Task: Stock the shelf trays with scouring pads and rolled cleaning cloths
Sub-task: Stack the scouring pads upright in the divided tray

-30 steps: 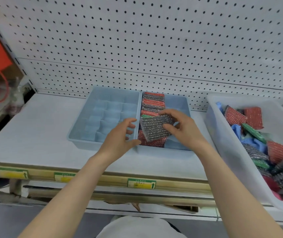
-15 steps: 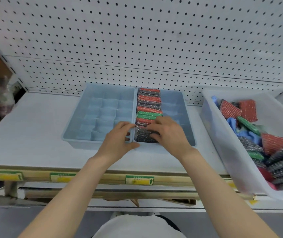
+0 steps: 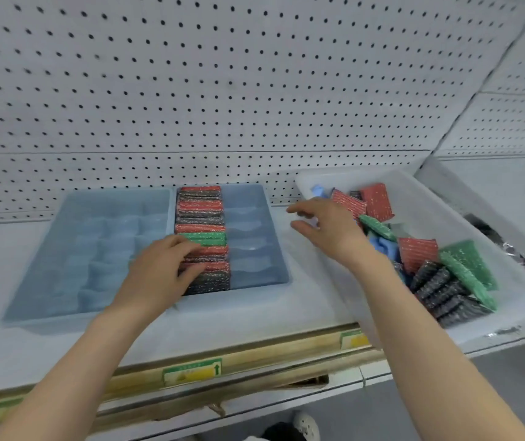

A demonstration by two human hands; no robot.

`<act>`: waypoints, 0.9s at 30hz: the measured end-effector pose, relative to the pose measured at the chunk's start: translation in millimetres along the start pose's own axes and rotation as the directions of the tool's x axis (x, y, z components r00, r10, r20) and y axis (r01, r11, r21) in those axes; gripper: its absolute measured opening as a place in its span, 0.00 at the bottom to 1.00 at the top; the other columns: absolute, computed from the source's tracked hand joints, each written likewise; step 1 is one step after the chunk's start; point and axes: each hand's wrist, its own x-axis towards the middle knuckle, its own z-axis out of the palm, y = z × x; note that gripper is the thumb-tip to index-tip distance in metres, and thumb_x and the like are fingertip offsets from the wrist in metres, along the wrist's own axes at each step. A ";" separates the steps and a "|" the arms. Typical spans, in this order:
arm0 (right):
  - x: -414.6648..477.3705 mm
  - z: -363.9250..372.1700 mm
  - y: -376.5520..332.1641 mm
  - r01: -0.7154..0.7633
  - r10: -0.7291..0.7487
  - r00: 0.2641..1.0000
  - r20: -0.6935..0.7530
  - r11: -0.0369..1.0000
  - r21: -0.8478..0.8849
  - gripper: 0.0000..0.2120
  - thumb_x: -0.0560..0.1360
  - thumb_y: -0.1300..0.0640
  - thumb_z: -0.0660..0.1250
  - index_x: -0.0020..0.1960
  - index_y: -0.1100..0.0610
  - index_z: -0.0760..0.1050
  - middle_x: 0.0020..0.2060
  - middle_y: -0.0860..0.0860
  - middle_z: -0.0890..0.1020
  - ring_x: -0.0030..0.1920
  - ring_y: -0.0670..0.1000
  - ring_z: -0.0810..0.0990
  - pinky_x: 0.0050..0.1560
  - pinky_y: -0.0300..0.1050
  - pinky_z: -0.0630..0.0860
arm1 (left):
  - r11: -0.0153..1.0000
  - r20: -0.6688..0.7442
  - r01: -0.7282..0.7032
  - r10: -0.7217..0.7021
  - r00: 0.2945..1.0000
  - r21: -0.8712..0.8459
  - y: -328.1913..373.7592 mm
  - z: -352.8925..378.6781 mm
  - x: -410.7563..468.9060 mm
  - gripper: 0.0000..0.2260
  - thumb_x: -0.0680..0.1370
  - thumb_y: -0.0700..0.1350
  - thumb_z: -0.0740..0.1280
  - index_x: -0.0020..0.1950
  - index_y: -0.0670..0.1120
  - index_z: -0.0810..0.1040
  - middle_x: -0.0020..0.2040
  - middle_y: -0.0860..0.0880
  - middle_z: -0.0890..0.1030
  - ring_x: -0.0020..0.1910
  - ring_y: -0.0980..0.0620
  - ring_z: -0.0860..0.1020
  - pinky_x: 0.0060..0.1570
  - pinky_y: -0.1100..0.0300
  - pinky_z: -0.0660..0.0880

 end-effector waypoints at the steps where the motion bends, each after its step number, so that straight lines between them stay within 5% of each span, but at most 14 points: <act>1: -1.9 -17.9 20.4 -0.053 0.053 0.999 -0.010 0.998 -0.029 0.13 0.77 0.54 0.67 0.61 0.50 0.79 0.51 0.48 0.82 0.51 0.48 0.78 0.50 0.44 0.73 | 0.999 -0.005 -0.033 0.032 0.999 -0.004 11.6 1.6 8.8 0.16 0.77 0.51 0.69 0.63 0.50 0.79 0.60 0.50 0.78 0.58 0.47 0.76 0.55 0.53 0.72; 7: -50.5 -115.4 136.8 -0.326 0.316 0.945 -0.089 0.934 -0.146 0.14 0.77 0.56 0.67 0.62 0.50 0.78 0.54 0.54 0.82 0.53 0.55 0.80 0.54 0.49 0.76 | 0.970 0.048 -0.206 0.214 0.976 -0.132 129.4 40.1 63.8 0.15 0.78 0.49 0.68 0.65 0.52 0.77 0.63 0.52 0.75 0.59 0.49 0.74 0.54 0.60 0.67; 13: -90.2 -161.4 204.0 -0.413 0.445 0.887 0.127 0.885 -0.215 0.11 0.78 0.50 0.66 0.59 0.45 0.78 0.51 0.46 0.82 0.46 0.48 0.79 0.47 0.41 0.70 | 0.872 0.164 -0.418 0.465 0.870 -0.255 275.9 105.2 98.0 0.22 0.76 0.56 0.69 0.68 0.53 0.73 0.62 0.53 0.75 0.60 0.53 0.73 0.55 0.60 0.69; 17: -112.8 -178.2 217.3 -0.340 0.354 0.897 0.265 0.935 -0.099 0.08 0.79 0.48 0.64 0.57 0.41 0.78 0.52 0.40 0.81 0.48 0.40 0.79 0.50 0.39 0.72 | 0.856 0.336 -0.448 0.515 0.789 -0.260 330.3 146.5 93.3 0.43 0.65 0.69 0.71 0.73 0.51 0.63 0.67 0.50 0.74 0.63 0.50 0.73 0.60 0.51 0.73; 21: -125.1 -178.7 224.3 -0.306 0.204 0.802 0.561 0.948 0.093 0.18 0.78 0.56 0.66 0.65 0.42 0.72 0.55 0.31 0.76 0.55 0.27 0.74 0.52 0.23 0.69 | 0.883 0.408 -0.384 0.467 0.785 -0.271 344.5 173.5 85.9 0.50 0.62 0.65 0.76 0.75 0.47 0.56 0.65 0.46 0.74 0.58 0.47 0.76 0.51 0.57 0.73; 25: -114.5 -170.3 239.9 -0.246 0.187 0.820 0.540 0.969 0.038 0.17 0.73 0.50 0.73 0.61 0.46 0.77 0.52 0.44 0.80 0.53 0.43 0.79 0.57 0.42 0.75 | 0.899 0.391 -0.306 0.415 0.821 -0.313 354.3 169.8 81.9 0.45 0.67 0.50 0.76 0.76 0.47 0.51 0.47 0.47 0.77 0.36 0.53 0.74 0.29 0.64 0.66; 27: -108.5 -167.6 243.1 -0.224 0.156 0.827 0.540 0.973 0.061 0.13 0.71 0.51 0.75 0.55 0.47 0.79 0.49 0.46 0.80 0.49 0.45 0.79 0.52 0.41 0.75 | 0.902 0.396 -0.246 0.384 0.834 -0.356 353.5 166.9 81.0 0.44 0.68 0.48 0.75 0.76 0.48 0.51 0.38 0.49 0.76 0.32 0.53 0.75 0.29 0.59 0.71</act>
